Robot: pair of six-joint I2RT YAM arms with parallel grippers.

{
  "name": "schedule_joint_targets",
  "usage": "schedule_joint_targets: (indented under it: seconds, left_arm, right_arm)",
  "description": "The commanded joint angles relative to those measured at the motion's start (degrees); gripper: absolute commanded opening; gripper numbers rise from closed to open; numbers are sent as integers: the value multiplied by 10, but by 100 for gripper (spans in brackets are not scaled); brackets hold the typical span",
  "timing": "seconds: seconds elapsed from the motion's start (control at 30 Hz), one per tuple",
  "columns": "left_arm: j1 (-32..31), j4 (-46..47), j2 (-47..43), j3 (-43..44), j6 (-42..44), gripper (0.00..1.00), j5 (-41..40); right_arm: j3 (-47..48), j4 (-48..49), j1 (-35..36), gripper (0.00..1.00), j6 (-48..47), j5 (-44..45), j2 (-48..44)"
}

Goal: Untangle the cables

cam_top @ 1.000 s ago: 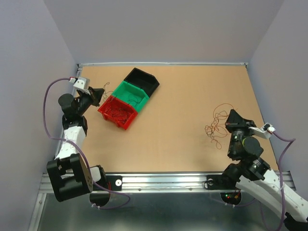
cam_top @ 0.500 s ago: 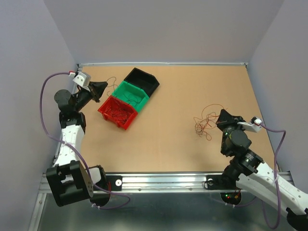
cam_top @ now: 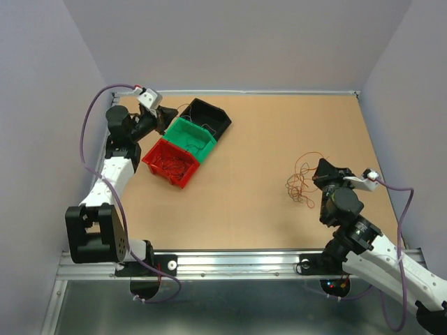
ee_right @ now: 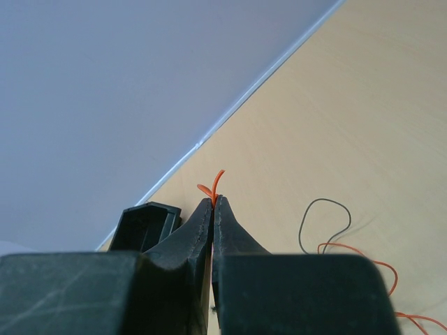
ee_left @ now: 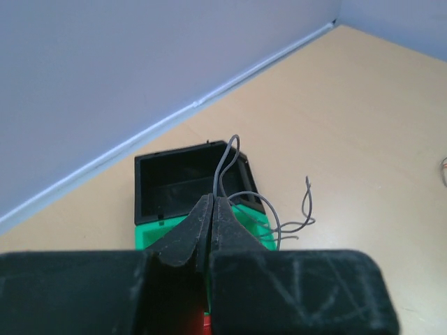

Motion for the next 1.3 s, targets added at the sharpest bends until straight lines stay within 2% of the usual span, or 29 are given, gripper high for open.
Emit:
schedule_joint_targets:
  seconds: [0.0, 0.13, 0.2, 0.27, 0.4, 0.43, 0.5, 0.53, 0.6, 0.63, 0.67, 0.7, 0.73, 0.83, 0.87, 1.0, 1.13, 1.27]
  left_arm:
    - [-14, -29, 33, 24, 80, 0, -73]
    - [-35, -77, 107, 54, 131, 0, -141]
    - [-38, -132, 148, 92, 156, 0, -180]
    - [-41, -182, 169, 115, 172, 0, -203]
    - [-52, -207, 186, 132, 194, 0, -239]
    - [-54, -207, 183, 130, 197, 4, -243]
    - [-62, -210, 177, 128, 198, 17, -249]
    - [-64, -211, 168, 125, 197, 32, -249]
    - [-66, -211, 155, 123, 195, 46, -254]
    - [-69, -211, 138, 118, 195, 55, -251]
    - [-72, -211, 126, 115, 196, 65, -247]
    - [-72, -211, 116, 111, 196, 65, -243]
    - [-75, -211, 92, 103, 196, 70, -236]
    - [-94, -211, 42, 77, 201, 75, -196]
    - [-102, -208, 28, 67, 209, 76, -183]
    - [-163, -170, -42, -9, 237, 80, -90]
    - [-234, -119, -100, -111, 267, 84, -23]
    - [-262, -102, -104, -145, 281, 86, 38]
  right_arm:
    - [8, 13, -1, 1, 10, 4, 2]
    - [8, 13, -1, 1, 10, 1, 3]
    - [8, 13, -1, 1, 11, 1, 3]
    - [8, 13, -1, 1, 11, 1, 4]
    - [8, 13, -1, 1, 11, -1, 3]
    - [8, 13, -1, 0, 11, -2, 4]
    - [8, 14, -1, 0, 11, -6, 7]
    - [10, 14, -1, 1, 11, -9, 10]
    - [15, 17, -1, 1, 4, -32, 20]
    - [17, 23, -1, 0, -23, -48, 28]
    - [29, 48, -1, 1, -49, -104, 46]
    - [36, 56, -1, 0, -76, -105, 60]
    - [48, 59, -1, 1, -100, -171, 75]
    - [75, 73, -1, 0, -183, -316, 126]
    - [79, 90, 0, 1, -199, -404, 145]
    - [76, 153, -1, 1, -235, -589, 178]
    - [82, 179, 0, 1, -243, -696, 213]
    - [97, 189, 2, 1, -239, -754, 253]
